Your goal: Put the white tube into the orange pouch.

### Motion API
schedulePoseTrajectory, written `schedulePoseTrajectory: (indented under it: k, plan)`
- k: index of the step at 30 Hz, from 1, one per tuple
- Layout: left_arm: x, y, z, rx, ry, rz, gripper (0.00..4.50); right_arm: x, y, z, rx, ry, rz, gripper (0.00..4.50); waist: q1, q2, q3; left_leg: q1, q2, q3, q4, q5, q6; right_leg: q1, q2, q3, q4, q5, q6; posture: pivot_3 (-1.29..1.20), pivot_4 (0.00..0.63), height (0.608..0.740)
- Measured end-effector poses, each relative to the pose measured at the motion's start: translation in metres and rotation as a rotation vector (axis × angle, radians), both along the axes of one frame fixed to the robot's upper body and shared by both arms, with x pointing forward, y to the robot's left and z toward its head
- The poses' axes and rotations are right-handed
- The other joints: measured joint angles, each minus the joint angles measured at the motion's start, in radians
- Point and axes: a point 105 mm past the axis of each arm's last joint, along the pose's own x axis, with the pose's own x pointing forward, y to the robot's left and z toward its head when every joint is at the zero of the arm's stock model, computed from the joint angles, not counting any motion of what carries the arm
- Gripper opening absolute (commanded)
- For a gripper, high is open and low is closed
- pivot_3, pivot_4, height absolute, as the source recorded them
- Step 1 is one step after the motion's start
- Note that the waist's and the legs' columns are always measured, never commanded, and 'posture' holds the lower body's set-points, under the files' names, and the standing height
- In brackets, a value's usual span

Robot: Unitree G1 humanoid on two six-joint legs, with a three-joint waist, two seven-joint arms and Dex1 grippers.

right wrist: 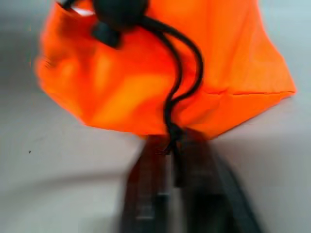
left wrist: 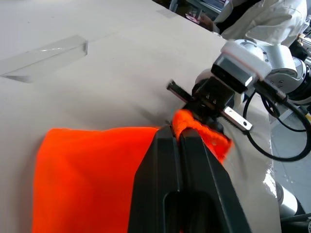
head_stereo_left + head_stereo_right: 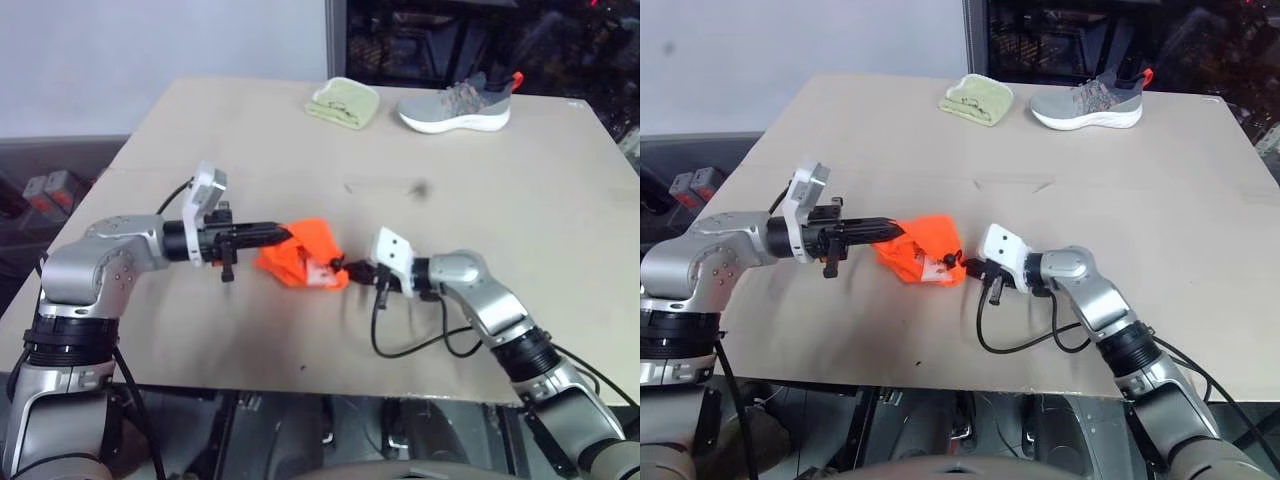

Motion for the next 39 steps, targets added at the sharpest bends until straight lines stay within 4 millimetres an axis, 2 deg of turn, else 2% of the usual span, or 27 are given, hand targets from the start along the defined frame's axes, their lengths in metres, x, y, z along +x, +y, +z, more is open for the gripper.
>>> schedulePoseTrajectory:
  k: [6, 9, 13, 17, 18, 19, 20, 21, 22, 24, 26, 29, 33, 35, 37, 39]
  plan:
    - [0.000, -0.007, 0.000, -0.025, -0.012, -0.003, 0.00, 0.000, -0.016, 0.020, 0.044, -0.023, -0.074, 0.03, -0.001, 0.000, 0.000, 0.000, 0.000, 0.000, 0.000, 0.000, 0.000, 0.000, 0.000, 0.002, 0.000, 0.000, 0.000, 0.00, 0.150, 0.740]
    - [0.000, -0.010, 0.000, -0.040, -0.010, -0.003, 0.00, 0.008, -0.037, 0.034, 0.044, -0.064, -0.168, 0.03, 0.000, 0.000, 0.000, 0.000, 0.000, 0.000, 0.000, 0.000, 0.000, 0.000, 0.000, 0.002, 0.000, 0.000, 0.000, 0.00, 0.150, 0.740]
    - [0.001, -0.013, -0.001, -0.054, -0.014, -0.003, 0.00, 0.013, -0.053, 0.041, 0.017, -0.092, -0.234, 0.03, 0.000, 0.000, 0.000, 0.000, 0.000, 0.000, 0.000, 0.000, 0.000, 0.000, 0.000, 0.002, 0.000, 0.000, -0.001, 0.00, 0.150, 0.740]
    - [0.002, -0.028, 0.005, -0.087, -0.033, -0.030, 0.00, 0.014, -0.061, 0.044, -0.010, -0.111, -0.262, 0.03, 0.002, 0.000, 0.000, 0.000, 0.000, 0.000, 0.000, 0.000, 0.000, 0.000, 0.000, 0.002, 0.000, 0.000, 0.000, 0.00, 0.150, 0.740]
    - [0.003, -0.032, 0.007, -0.098, -0.034, -0.040, 0.55, 0.014, -0.062, 0.048, -0.010, -0.125, -0.268, 0.00, 0.002, 0.000, 0.000, 0.000, 0.000, 0.000, 0.000, 0.000, 0.000, 0.000, 0.000, 0.002, 0.000, 0.000, 0.000, 0.00, 0.150, 0.740]
    - [0.003, -0.038, 0.010, -0.110, -0.038, -0.052, 0.84, 0.018, -0.067, 0.058, -0.005, -0.157, -0.299, 0.00, 0.001, 0.000, 0.000, 0.000, 0.000, 0.000, 0.000, 0.000, 0.000, 0.000, 0.000, 0.002, 0.000, 0.000, 0.000, 0.00, 0.150, 0.740]
    - [0.003, -0.038, 0.010, -0.110, -0.038, -0.052, 0.99, 0.018, -0.067, 0.058, -0.005, -0.158, -0.300, 0.00, 0.001, 0.000, 0.000, 0.000, 0.000, 0.000, 0.000, 0.000, 0.000, 0.000, 0.000, 0.002, 0.000, 0.000, 0.000, 0.00, 0.150, 0.740]
    - [0.002, -0.041, 0.011, -0.106, -0.040, -0.054, 1.61, 0.022, -0.072, 0.068, 0.003, -0.191, -0.327, 0.00, 0.000, 0.000, 0.000, 0.000, 0.000, 0.000, 0.000, 0.000, 0.000, 0.000, 0.001, 0.002, 0.000, 0.000, 0.001, 0.00, 0.150, 0.740]
    - [0.001, -0.043, 0.011, -0.101, -0.037, -0.056, 1.96, 0.024, -0.075, 0.077, 0.010, -0.218, -0.350, 0.00, -0.001, 0.000, 0.000, 0.000, 0.000, 0.000, 0.000, 0.000, 0.000, 0.000, 0.001, 0.002, 0.000, 0.001, 0.001, 0.00, 0.150, 0.740]
    - [-0.002, -0.049, 0.013, -0.104, -0.008, -0.063, 1.96, 0.026, -0.079, 0.098, 0.032, -0.285, -0.382, 0.00, -0.001, 0.000, 0.000, 0.000, 0.000, 0.000, 0.000, 0.000, 0.001, 0.000, 0.001, 0.002, 0.000, 0.001, 0.002, 0.00, 0.150, 0.740]
    - [-0.010, -0.058, 0.021, -0.111, 0.039, -0.107, 1.96, 0.023, -0.076, 0.111, 0.046, -0.335, -0.382, 0.00, 0.000, 0.000, 0.000, 0.000, 0.000, -0.001, 0.000, 0.001, 0.001, 0.000, 0.002, 0.003, 0.000, 0.001, 0.002, 0.00, 0.150, 0.740]
    - [-0.016, -0.066, 0.032, -0.090, 0.066, -0.138, 1.96, 0.022, -0.074, 0.113, 0.044, -0.346, -0.386, 0.00, 0.003, 0.000, 0.000, 0.000, 0.000, -0.001, 0.000, 0.001, 0.001, 0.001, 0.002, 0.002, 0.000, 0.001, 0.002, 0.00, 0.150, 0.740]
    - [-0.002, -0.090, 0.053, -0.040, 0.040, -0.102, 1.96, 0.017, -0.071, 0.119, 0.046, -0.374, -0.378, 0.00, 0.007, 0.000, 0.000, 0.001, -0.003, -0.002, 0.001, 0.000, 0.001, 0.003, 0.002, 0.002, 0.000, 0.000, 0.002, 0.00, 0.150, 0.740]
    - [0.003, -0.097, 0.048, -0.014, 0.050, -0.082, 1.96, 0.015, -0.069, 0.121, 0.047, -0.381, -0.371, 0.00, 0.004, 0.000, 0.000, 0.001, -0.003, -0.002, 0.001, 0.000, 0.001, 0.003, 0.002, 0.002, 0.000, 0.001, 0.003, 0.00, 0.150, 0.740]
    - [0.009, -0.106, 0.031, 0.028, 0.098, -0.073, 1.96, 0.014, -0.069, 0.122, 0.048, -0.380, -0.368, 0.00, 0.001, 0.000, 0.000, 0.001, -0.003, -0.002, 0.001, 0.002, 0.004, 0.002, 0.003, 0.001, 0.001, 0.001, 0.003, 0.00, 0.150, 0.740]
    - [0.013, -0.111, 0.023, 0.051, 0.109, -0.063, 1.96, 0.014, -0.069, 0.122, 0.047, -0.374, -0.370, 0.00, 0.000, 0.000, 0.000, 0.001, -0.002, -0.001, 0.000, 0.003, 0.005, 0.002, 0.004, 0.002, 0.001, 0.002, 0.003, 0.00, 0.150, 0.740]
